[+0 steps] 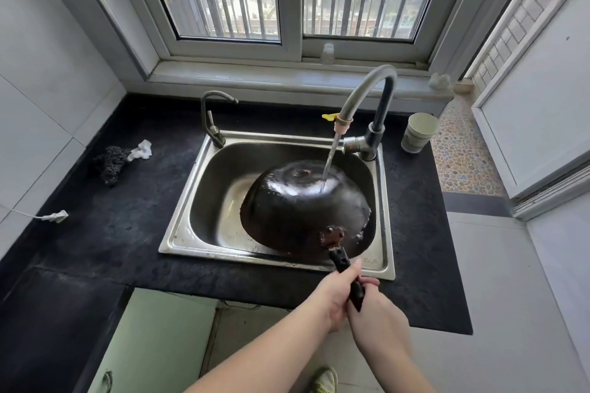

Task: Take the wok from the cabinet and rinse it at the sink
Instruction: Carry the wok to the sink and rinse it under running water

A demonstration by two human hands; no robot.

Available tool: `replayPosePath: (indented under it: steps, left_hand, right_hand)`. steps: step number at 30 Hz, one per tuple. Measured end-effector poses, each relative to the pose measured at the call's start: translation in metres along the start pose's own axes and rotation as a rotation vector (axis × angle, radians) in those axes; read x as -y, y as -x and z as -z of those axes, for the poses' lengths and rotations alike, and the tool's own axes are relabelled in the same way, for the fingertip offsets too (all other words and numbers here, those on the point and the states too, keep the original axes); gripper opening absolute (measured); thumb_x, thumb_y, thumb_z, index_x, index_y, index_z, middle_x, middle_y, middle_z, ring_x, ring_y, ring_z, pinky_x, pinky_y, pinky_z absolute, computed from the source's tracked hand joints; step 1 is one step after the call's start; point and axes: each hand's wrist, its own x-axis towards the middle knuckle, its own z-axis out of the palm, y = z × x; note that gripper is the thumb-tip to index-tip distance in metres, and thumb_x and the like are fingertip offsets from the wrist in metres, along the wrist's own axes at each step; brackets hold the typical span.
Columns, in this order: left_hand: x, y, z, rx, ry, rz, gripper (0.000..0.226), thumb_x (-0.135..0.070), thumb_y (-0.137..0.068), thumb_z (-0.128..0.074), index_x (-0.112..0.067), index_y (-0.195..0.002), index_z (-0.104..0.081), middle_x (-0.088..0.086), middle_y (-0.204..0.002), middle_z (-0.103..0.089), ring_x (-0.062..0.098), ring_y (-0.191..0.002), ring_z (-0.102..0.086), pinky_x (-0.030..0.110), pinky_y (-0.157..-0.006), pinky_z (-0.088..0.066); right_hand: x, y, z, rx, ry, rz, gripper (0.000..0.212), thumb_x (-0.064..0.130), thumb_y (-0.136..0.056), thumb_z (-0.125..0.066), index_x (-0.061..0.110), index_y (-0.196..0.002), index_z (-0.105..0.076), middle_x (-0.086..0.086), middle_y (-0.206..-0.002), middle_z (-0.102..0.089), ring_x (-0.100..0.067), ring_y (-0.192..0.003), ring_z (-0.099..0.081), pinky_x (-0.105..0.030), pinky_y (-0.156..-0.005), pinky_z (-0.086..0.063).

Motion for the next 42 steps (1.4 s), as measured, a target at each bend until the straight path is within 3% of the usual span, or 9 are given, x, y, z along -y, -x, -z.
replayPosePath:
  steps: [2, 5, 9, 15, 23, 27, 32, 38, 42]
  left_hand:
    - [-0.006, -0.009, 0.000, -0.008, -0.001, 0.038, 0.049, -0.049, -0.087, -0.059, -0.005, -0.107, -0.067, 0.007, -0.092, -0.074, 0.021, -0.086, -0.069, 0.037, -0.094, -0.051]
    - [-0.013, -0.019, 0.000, -0.002, 0.020, 0.079, 0.043, -0.050, -0.085, -0.060, -0.008, -0.089, -0.071, 0.010, -0.089, -0.070, 0.022, -0.081, -0.067, 0.034, -0.087, -0.052]
    - [-0.016, -0.027, -0.002, -0.002, 0.036, 0.071, 0.039, -0.042, -0.089, -0.059, -0.006, -0.079, -0.071, 0.011, -0.087, -0.069, 0.021, -0.079, -0.065, 0.033, -0.092, -0.051]
    - [-0.013, -0.033, -0.010, 0.028, 0.054, 0.126, 0.051, -0.047, -0.093, -0.051, -0.013, -0.064, -0.076, 0.008, -0.081, -0.069, 0.019, -0.080, -0.065, 0.031, -0.092, -0.050]
    - [-0.017, -0.025, -0.006, 0.058, 0.030, 0.141, 0.043, -0.046, -0.095, -0.048, -0.011, -0.099, -0.073, 0.005, -0.100, -0.069, 0.018, -0.096, -0.062, 0.029, -0.102, -0.044]
    - [-0.022, -0.024, -0.006, 0.038, 0.023, 0.119, 0.025, -0.039, -0.090, -0.060, -0.016, -0.080, -0.061, 0.005, -0.106, -0.063, 0.021, -0.102, -0.063, 0.029, -0.100, -0.045]
    - [-0.022, -0.025, -0.010, 0.085, 0.009, 0.107, 0.031, -0.043, -0.091, -0.058, -0.013, -0.098, -0.064, 0.000, -0.089, -0.068, 0.015, -0.085, -0.064, 0.023, -0.084, -0.049]
    - [-0.029, -0.017, -0.015, 0.131, -0.004, 0.105, 0.035, -0.042, -0.095, -0.050, -0.015, -0.082, -0.068, -0.005, -0.075, -0.071, 0.012, -0.081, -0.062, 0.023, -0.085, -0.044]
    - [-0.025, -0.013, -0.011, 0.134, -0.020, 0.109, 0.030, -0.040, -0.097, -0.049, -0.015, -0.087, -0.064, -0.005, -0.075, -0.070, 0.011, -0.078, -0.063, 0.022, -0.077, -0.046]
  right_hand:
    - [0.004, -0.007, 0.001, -0.015, 0.016, 0.009, 0.031, 0.039, -0.093, -0.044, 0.018, -0.114, -0.053, -0.001, -0.109, -0.068, -0.024, -0.101, -0.065, -0.033, -0.077, -0.047]
    - [0.008, -0.016, 0.002, -0.037, 0.056, 0.015, 0.030, 0.038, -0.094, -0.044, 0.017, -0.114, -0.054, -0.001, -0.107, -0.068, -0.023, -0.099, -0.065, -0.032, -0.074, -0.045]
    - [0.005, -0.025, 0.002, -0.056, 0.101, 0.023, 0.031, 0.040, -0.095, -0.043, 0.017, -0.111, -0.057, 0.001, -0.105, -0.069, -0.022, -0.096, -0.066, -0.032, -0.072, -0.046]
    - [-0.003, -0.031, 0.004, -0.071, 0.126, 0.019, 0.029, 0.038, -0.095, -0.044, 0.017, -0.106, -0.060, 0.001, -0.098, -0.070, -0.022, -0.089, -0.068, -0.029, -0.062, -0.039]
    - [-0.001, -0.033, 0.014, -0.034, 0.143, 0.051, 0.033, 0.048, -0.092, -0.045, 0.018, -0.102, -0.057, -0.001, -0.097, -0.070, -0.023, -0.092, -0.066, -0.030, -0.064, -0.037]
    - [0.000, -0.035, 0.019, -0.063, 0.173, 0.072, 0.037, 0.052, -0.091, -0.046, 0.023, -0.111, -0.058, 0.001, -0.100, -0.070, -0.021, -0.094, -0.065, -0.030, -0.066, -0.039]
    - [-0.002, -0.038, 0.026, -0.045, 0.162, 0.068, 0.035, 0.049, -0.089, -0.048, 0.024, -0.110, -0.060, 0.002, -0.096, -0.069, -0.021, -0.090, -0.065, -0.029, -0.065, -0.042]
    - [-0.003, -0.048, 0.039, 0.039, 0.094, 0.051, 0.039, 0.049, -0.080, -0.053, 0.028, -0.111, -0.062, 0.003, -0.094, -0.069, -0.020, -0.091, -0.065, -0.028, -0.065, -0.043]
    - [-0.002, -0.048, 0.038, 0.125, 0.063, 0.024, 0.040, 0.046, -0.078, -0.053, 0.026, -0.111, -0.063, 0.003, -0.097, -0.068, -0.019, -0.091, -0.064, -0.028, -0.070, -0.047]
